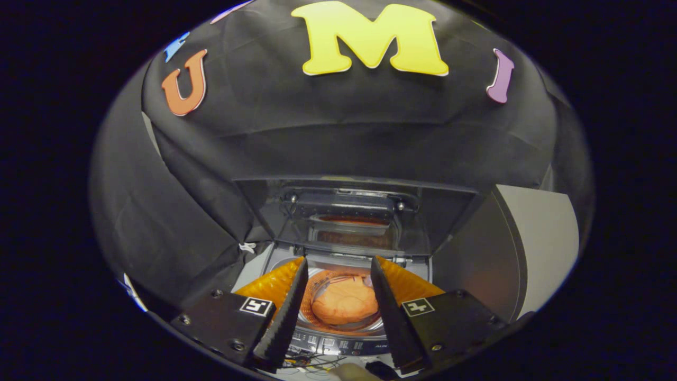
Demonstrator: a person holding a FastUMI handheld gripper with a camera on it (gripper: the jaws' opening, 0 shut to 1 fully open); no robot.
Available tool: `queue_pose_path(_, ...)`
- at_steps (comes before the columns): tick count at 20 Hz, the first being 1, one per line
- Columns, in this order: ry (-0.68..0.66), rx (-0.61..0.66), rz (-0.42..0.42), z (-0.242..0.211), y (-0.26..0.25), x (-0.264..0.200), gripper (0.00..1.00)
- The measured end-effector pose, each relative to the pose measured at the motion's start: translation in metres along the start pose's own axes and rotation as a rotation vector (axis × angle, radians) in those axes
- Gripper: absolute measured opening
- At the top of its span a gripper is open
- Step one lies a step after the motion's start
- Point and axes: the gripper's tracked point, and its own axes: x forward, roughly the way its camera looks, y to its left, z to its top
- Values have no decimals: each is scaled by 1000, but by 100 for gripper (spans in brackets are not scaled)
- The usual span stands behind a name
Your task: Put the clothes into the washing machine and then close the washing machine lid.
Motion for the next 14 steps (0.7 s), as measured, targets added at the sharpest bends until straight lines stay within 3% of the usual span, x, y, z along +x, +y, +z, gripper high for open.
queue_pose_path(14, -105, 18, -48, 96, -14, 20, 75)
